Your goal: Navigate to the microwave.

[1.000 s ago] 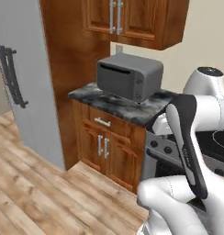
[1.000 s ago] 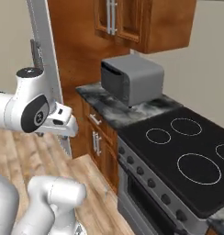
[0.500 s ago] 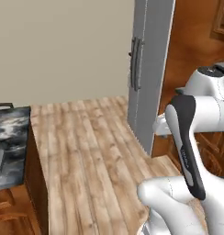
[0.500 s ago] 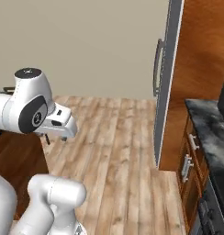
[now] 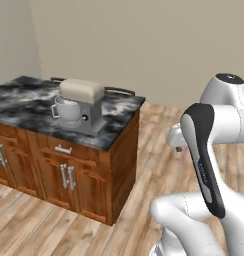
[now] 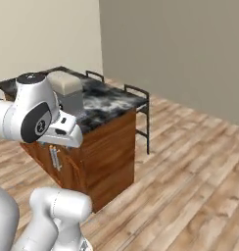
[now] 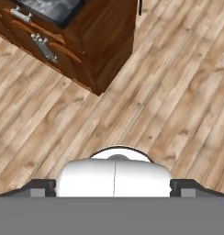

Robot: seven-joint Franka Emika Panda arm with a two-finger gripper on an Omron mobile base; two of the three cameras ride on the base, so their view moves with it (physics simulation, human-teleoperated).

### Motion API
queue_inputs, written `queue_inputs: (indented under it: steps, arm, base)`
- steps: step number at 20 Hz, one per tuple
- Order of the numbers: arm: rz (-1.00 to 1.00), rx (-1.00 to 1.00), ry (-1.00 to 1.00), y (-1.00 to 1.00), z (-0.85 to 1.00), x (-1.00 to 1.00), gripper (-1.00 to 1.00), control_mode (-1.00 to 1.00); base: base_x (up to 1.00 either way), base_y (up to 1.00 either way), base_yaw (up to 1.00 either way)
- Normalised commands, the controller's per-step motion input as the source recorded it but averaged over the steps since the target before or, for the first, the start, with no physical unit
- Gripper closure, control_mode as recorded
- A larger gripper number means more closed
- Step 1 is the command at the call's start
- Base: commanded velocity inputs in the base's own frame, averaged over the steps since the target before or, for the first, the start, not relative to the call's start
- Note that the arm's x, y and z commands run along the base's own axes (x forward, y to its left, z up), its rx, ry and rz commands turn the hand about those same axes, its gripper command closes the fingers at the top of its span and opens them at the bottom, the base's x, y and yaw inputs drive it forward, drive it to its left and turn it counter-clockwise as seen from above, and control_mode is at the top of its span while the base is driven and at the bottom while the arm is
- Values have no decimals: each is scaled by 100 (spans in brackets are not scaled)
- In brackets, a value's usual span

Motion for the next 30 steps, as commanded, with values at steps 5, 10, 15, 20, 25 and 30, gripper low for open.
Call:
queue_inputs:
  steps: [5,10,15,20,25,30]
  arm:
    - [0,0,0,0,0,0,-100,100]
    - [0,0,0,0,0,0,-100,100]
    - [0,0,0,0,0,0,-100,100]
    - [0,0,0,0,0,0,-100,100]
    - [0,0,0,0,0,0,-100,100]
    - [0,0,0,0,0,0,-100,100]
  base:
    - [-13,0,100]
    - [-11,0,100]
    - [20,0,94]
    - [77,-9,71]
    - [98,-7,11]
    - [100,-4,0]
